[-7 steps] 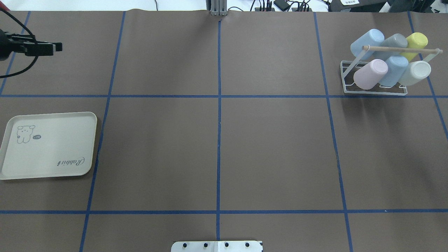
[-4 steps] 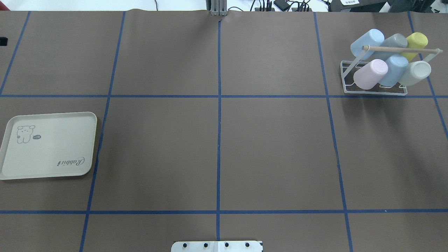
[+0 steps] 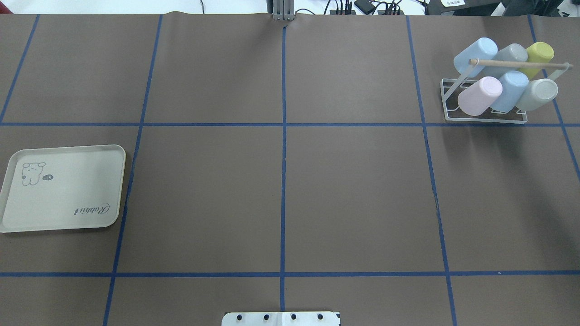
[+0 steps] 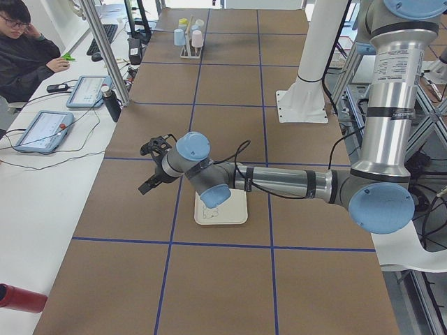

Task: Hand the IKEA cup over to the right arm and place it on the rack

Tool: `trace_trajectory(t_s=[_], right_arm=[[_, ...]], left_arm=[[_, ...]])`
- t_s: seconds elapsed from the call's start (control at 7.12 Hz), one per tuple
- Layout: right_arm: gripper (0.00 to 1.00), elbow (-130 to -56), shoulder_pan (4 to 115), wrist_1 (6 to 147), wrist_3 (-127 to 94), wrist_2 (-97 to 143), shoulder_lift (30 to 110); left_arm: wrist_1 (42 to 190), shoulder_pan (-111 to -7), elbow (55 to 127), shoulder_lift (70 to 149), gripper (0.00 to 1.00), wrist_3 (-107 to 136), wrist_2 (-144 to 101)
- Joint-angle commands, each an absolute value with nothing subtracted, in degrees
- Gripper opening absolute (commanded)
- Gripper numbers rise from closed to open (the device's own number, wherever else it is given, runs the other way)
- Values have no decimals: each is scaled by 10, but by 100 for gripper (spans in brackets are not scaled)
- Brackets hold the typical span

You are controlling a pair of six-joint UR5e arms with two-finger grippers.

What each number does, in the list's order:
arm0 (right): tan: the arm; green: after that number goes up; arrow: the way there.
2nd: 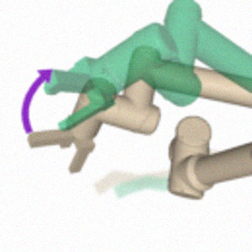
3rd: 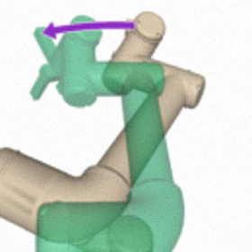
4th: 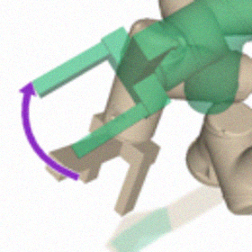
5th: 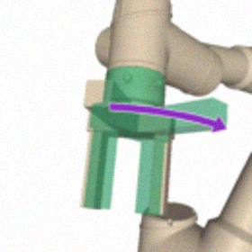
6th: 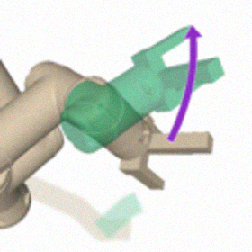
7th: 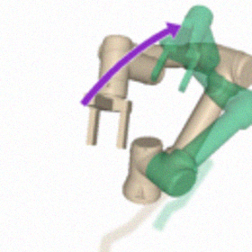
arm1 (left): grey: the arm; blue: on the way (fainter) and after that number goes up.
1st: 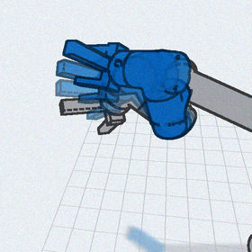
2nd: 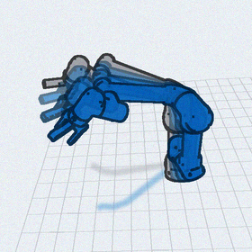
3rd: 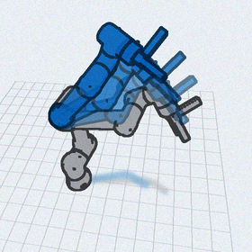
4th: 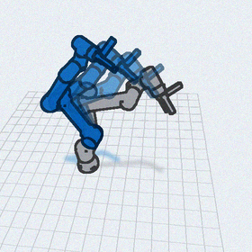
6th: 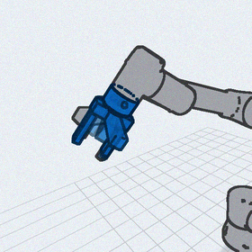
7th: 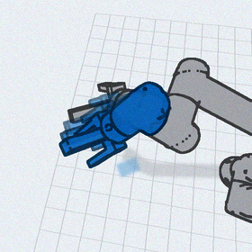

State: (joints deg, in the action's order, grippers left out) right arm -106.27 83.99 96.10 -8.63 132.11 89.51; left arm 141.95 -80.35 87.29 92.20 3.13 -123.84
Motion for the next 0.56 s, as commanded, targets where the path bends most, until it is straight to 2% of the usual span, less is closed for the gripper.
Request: trace_trajectory(t_s=[0.0, 0.42], right_arm=[[100, -1059, 851, 960, -84, 1330, 914], [100, -1057, 856, 963, -84, 1332, 923]], left_arm=[[1317, -807, 877, 916, 100, 24, -1239], [1103, -850, 939, 918, 100, -111, -1238]])
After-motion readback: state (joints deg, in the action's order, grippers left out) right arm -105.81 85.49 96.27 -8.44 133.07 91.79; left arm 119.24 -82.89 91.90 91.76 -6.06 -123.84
